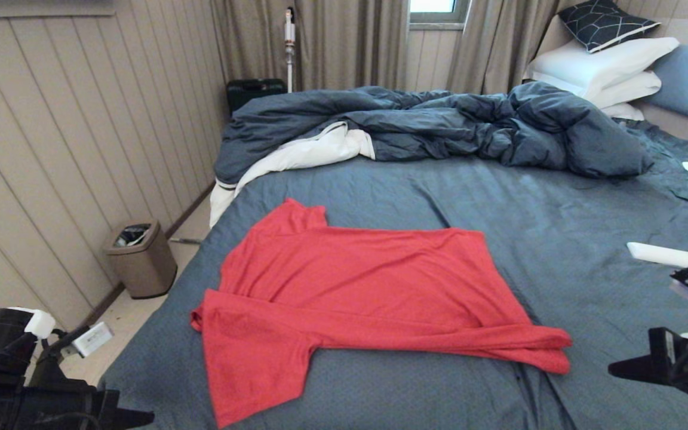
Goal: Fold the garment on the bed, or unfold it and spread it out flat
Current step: Fold the red T-shirt
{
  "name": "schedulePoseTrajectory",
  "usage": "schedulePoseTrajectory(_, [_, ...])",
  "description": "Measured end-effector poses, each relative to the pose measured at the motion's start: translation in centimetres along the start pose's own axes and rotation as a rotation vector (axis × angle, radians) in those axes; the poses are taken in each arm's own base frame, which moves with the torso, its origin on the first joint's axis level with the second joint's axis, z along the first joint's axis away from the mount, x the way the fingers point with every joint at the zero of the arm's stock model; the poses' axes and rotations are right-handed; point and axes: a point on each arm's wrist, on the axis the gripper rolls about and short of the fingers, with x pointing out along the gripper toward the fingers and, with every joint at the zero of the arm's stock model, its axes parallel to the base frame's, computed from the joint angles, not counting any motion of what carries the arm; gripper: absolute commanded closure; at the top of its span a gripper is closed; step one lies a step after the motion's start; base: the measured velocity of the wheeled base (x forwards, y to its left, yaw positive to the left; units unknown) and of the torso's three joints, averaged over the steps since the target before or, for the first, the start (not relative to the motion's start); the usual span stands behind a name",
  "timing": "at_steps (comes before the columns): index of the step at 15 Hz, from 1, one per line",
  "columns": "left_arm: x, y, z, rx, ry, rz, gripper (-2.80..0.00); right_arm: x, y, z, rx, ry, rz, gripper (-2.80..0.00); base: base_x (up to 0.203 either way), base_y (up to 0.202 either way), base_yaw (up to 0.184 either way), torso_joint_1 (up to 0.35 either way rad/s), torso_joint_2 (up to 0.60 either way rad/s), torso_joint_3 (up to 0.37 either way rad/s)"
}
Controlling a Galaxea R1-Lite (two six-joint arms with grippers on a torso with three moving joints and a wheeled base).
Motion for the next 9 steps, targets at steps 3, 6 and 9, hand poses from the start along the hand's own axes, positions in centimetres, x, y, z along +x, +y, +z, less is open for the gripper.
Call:
schedulePoseTrajectory(3, [1.0, -1.0, 0.0, 0.058, 0.037, 0.004, -1.7, -0.9, 0.3, -0.3, -0.002, -0.02, -0.021, 0.0, 0.0, 0.0, 0.0, 0.0, 0.0, 0.0])
schedulePoseTrajectory(6, [2.1, -2.0, 1.0, 0.098, 0.064, 0.021, -2.8, -1.4, 0.4, -0.3, -0.01, -0.045, -0.036, 0.0, 0.0, 0.0, 0.0, 0.0, 0.0, 0.0])
schedulePoseTrajectory(9, [3.1, -2.4, 2.3, 0.1, 0.076, 0.02, -2.8, -1.4, 0.4, -0.3, -0.012, -0.047, -0.036, 0.0, 0.0, 0.0, 0.0, 0.0, 0.0, 0.0])
